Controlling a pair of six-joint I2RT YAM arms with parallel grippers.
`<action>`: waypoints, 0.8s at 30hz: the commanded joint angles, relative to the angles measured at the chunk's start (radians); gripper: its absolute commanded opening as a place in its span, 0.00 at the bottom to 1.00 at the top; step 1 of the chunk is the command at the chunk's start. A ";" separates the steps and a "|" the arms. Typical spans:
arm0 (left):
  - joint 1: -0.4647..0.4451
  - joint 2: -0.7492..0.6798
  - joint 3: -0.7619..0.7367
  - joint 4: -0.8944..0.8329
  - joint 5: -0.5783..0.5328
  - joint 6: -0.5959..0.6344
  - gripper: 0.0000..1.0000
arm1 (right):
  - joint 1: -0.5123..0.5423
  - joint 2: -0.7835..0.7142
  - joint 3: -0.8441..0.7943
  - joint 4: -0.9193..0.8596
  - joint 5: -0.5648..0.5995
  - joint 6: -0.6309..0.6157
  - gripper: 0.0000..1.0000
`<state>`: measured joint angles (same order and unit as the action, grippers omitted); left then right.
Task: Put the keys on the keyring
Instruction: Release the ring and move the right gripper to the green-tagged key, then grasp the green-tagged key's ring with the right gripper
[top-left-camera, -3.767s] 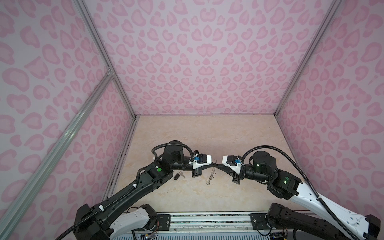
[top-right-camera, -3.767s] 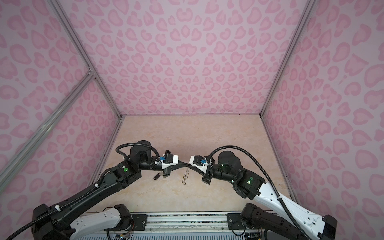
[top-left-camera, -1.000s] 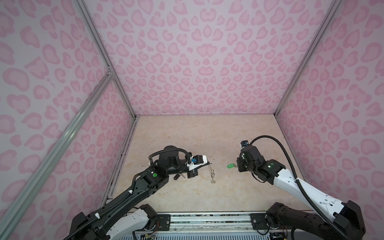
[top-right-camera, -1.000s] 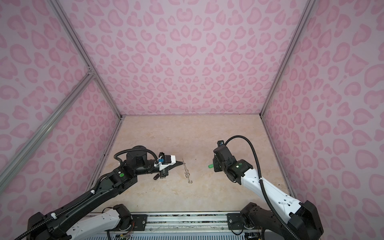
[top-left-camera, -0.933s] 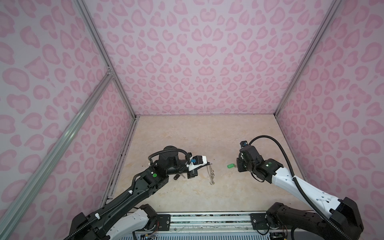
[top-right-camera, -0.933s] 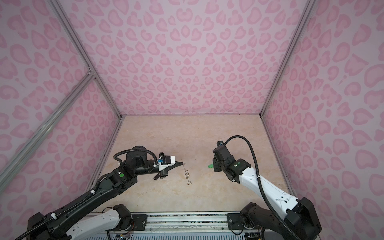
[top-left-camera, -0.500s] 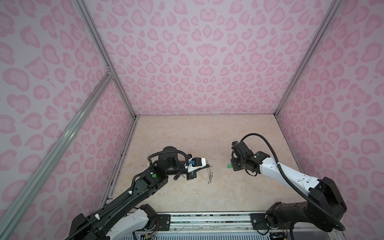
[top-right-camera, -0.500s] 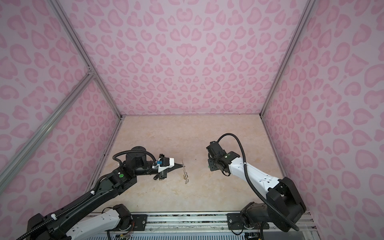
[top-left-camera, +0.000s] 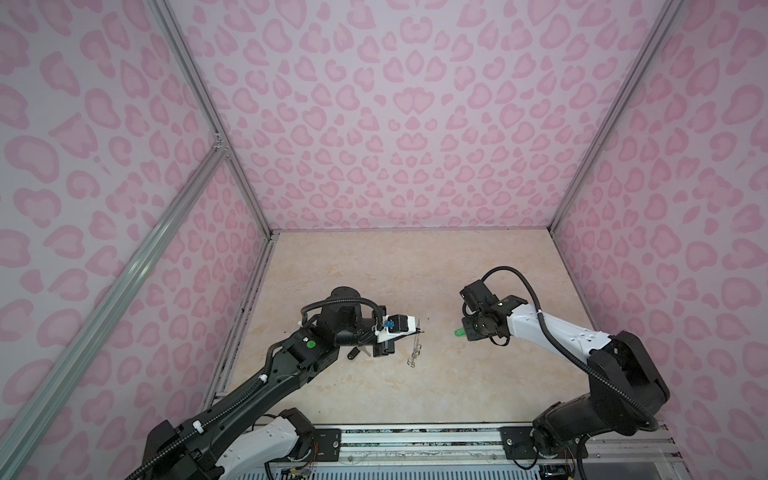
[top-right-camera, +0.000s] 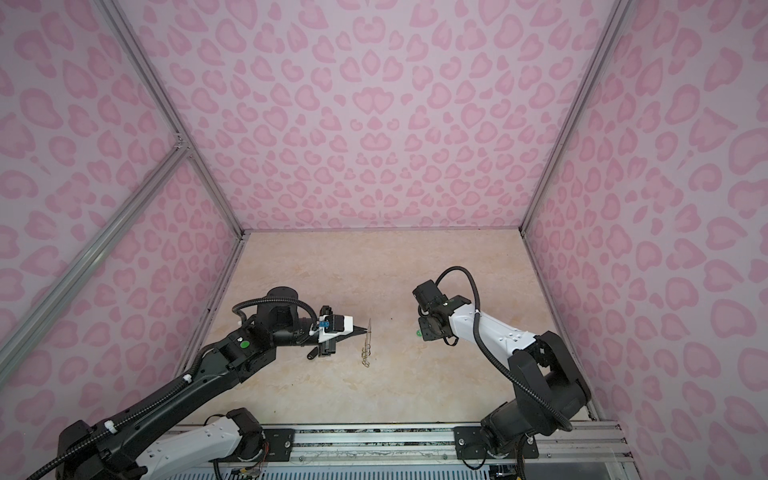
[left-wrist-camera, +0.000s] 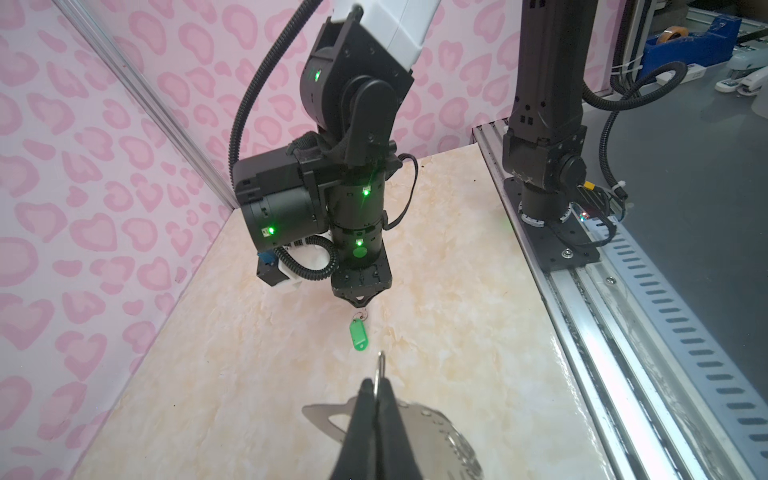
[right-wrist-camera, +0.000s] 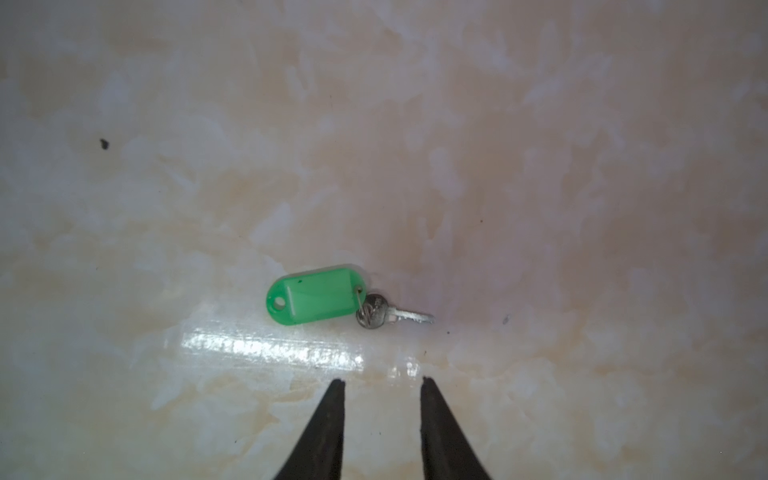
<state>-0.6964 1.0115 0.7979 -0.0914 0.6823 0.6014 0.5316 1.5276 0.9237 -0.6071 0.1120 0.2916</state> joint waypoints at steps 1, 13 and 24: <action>0.000 0.001 0.026 -0.019 0.001 0.011 0.03 | -0.004 0.032 0.013 0.019 0.006 -0.022 0.30; 0.000 -0.011 0.010 -0.016 -0.015 -0.006 0.03 | -0.019 0.112 0.047 0.024 0.018 -0.079 0.21; 0.000 0.010 0.037 -0.022 0.002 0.000 0.03 | -0.028 0.158 0.072 0.016 -0.006 -0.135 0.18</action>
<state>-0.6956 1.0172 0.8173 -0.1268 0.6662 0.5957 0.5037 1.6760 0.9932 -0.5888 0.1108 0.1791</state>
